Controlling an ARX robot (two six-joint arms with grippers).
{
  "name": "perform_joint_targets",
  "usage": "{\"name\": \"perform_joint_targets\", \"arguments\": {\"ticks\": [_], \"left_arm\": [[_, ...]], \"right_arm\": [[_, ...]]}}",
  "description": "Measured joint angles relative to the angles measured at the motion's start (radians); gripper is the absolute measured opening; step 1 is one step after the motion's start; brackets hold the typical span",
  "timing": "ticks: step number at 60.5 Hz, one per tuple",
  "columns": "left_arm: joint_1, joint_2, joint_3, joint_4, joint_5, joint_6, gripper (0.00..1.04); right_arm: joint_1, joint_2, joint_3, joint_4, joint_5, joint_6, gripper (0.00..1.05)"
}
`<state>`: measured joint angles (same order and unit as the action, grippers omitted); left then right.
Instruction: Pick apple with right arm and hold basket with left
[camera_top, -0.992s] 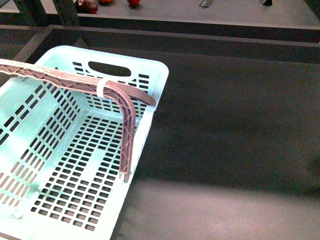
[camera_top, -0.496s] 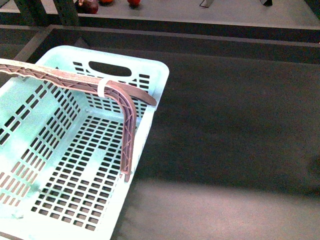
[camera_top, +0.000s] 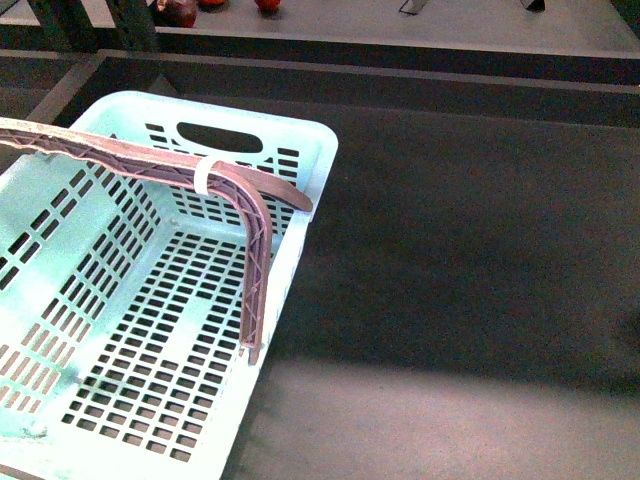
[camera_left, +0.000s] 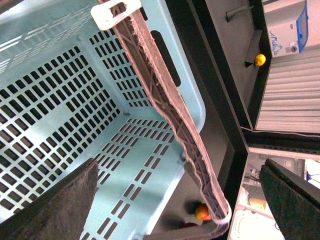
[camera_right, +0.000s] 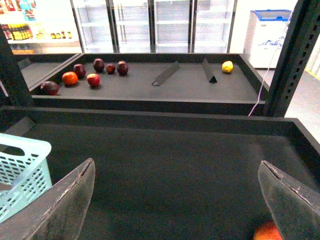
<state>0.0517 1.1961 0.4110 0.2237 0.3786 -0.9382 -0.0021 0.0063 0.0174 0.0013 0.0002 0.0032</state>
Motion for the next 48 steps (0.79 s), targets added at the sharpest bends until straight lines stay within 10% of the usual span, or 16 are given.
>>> {"name": "perform_joint_targets", "arguments": {"ticks": [30, 48], "left_arm": [[-0.089, 0.433, 0.229, 0.089, -0.111, -0.128, 0.98], [-0.106, 0.474, 0.245, 0.097, -0.116, -0.164, 0.49]], "right_arm": [[0.0, 0.0, 0.0, 0.0, 0.0, 0.0, 0.96], [0.0, 0.0, 0.0, 0.0, 0.0, 0.0, 0.96]]}}
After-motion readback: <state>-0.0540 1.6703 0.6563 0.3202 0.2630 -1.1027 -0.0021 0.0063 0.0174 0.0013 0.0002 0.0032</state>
